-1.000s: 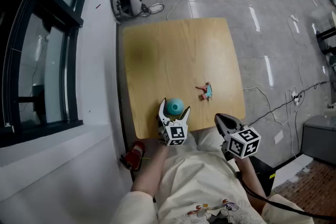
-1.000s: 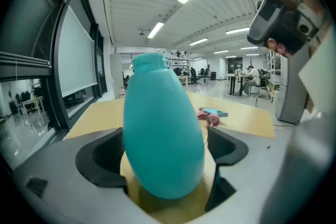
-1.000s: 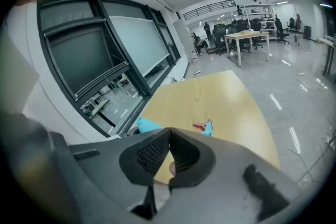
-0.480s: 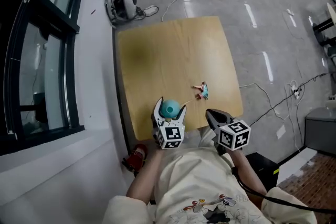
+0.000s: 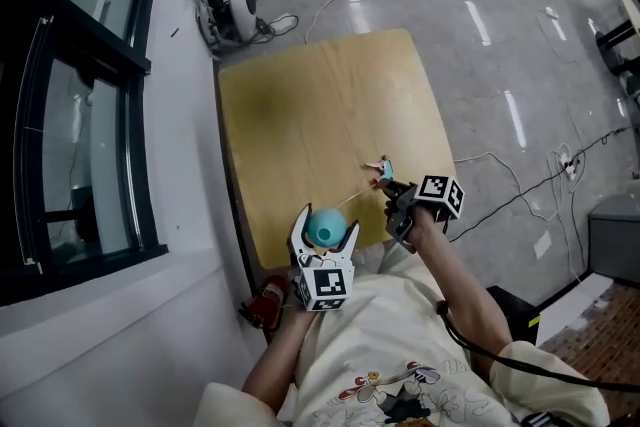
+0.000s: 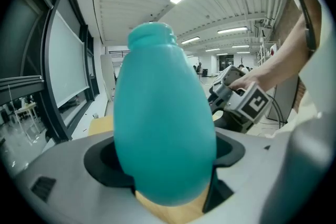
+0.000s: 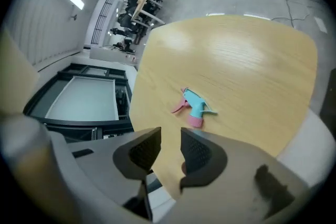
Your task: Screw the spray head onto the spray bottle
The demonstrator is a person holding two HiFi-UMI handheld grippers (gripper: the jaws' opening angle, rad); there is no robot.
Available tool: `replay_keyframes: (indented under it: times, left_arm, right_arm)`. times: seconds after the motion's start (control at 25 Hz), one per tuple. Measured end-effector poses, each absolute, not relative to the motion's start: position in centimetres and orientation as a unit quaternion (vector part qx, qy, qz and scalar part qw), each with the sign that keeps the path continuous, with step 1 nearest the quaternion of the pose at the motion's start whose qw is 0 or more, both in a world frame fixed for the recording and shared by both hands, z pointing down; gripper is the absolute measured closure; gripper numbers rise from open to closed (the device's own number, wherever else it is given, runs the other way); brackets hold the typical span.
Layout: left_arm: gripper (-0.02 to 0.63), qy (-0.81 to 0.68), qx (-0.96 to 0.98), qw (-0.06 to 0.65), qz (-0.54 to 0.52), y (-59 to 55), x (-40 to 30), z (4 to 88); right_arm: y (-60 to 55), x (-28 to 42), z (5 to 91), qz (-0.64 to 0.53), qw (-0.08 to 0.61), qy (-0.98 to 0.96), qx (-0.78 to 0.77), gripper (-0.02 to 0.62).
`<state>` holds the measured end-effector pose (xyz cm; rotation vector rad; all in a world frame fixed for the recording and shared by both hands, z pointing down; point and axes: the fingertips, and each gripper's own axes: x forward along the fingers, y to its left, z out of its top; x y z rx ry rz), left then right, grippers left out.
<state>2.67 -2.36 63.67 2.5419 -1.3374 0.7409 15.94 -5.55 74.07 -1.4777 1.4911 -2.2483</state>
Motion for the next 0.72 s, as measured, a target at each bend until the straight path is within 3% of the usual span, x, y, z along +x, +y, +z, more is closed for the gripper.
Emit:
replay_keyframes:
  times: [0.2, 0.4, 0.72]
  left_arm:
    - [0.178, -0.441, 0.858, 0.085, 0.248, -2.3, 3.1, 63.6]
    - [0.178, -0.442, 0.857, 0.082, 0.250, -2.3, 3.2, 63.4]
    - [0.178, -0.440, 0.857, 0.076, 0.257, -1.7, 2.8, 63.3]
  right_arm:
    - [-7.2, 17.7, 75.2, -0.732, -0.044, 0.483, -0.478, 0.467]
    - [-5.4, 17.4, 77.7, -0.799, -0.013, 0.344, -0.494, 0.443]
    - [-5.3, 17.5, 80.5, -0.802, 0.016, 0.209, -0.559, 0.445]
